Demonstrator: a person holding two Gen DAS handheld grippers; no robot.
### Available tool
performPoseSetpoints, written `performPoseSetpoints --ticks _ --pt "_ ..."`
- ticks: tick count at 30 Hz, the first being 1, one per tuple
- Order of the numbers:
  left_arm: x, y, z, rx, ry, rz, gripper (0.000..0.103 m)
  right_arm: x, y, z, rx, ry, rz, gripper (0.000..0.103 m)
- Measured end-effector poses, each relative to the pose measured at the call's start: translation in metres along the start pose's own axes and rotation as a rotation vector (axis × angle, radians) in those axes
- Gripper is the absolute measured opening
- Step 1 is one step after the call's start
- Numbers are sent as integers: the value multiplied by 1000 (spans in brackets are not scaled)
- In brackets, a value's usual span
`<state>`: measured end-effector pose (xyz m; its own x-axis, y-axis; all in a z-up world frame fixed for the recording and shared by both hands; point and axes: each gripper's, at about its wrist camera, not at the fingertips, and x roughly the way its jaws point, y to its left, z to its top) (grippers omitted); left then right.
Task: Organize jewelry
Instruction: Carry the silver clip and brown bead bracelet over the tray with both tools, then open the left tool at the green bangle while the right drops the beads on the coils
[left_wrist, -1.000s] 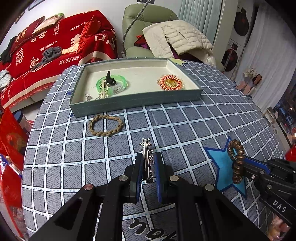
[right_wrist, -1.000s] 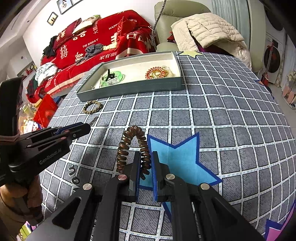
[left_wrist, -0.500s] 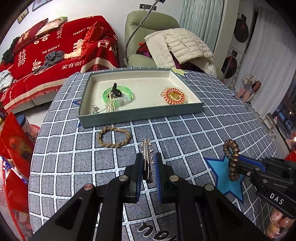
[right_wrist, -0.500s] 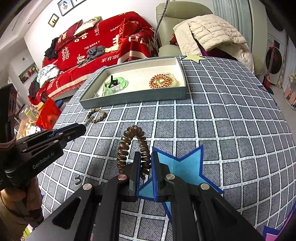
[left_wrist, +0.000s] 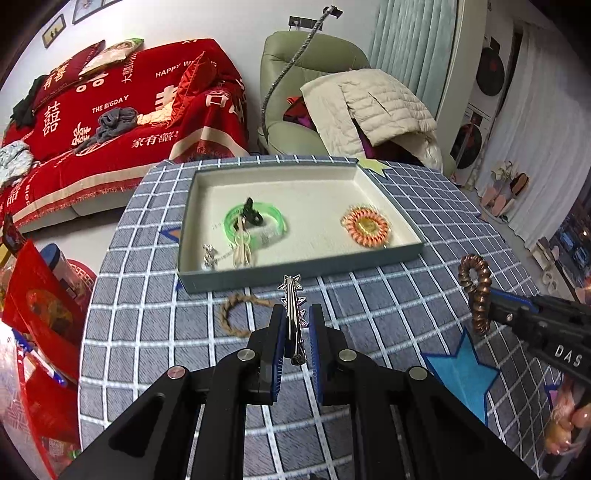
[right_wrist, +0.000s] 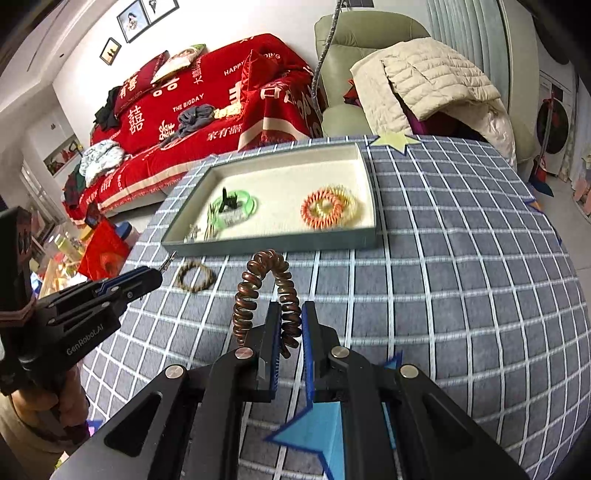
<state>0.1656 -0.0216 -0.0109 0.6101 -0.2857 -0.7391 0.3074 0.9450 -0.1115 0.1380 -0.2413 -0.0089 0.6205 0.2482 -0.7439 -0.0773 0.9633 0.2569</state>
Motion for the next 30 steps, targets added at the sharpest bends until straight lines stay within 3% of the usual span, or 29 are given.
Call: performPoseSetpoints --ticks 18,25,30 --pt "34 6 47 15 -5 50 34 26 -6 67 -5 -17 4 12" --pt "68 4 80 7 1 70 34 65 -14 88 0 21 -22 12" --pt "97 -5 82 61 23 123 34 96 -20 94 17 60 -37 12"
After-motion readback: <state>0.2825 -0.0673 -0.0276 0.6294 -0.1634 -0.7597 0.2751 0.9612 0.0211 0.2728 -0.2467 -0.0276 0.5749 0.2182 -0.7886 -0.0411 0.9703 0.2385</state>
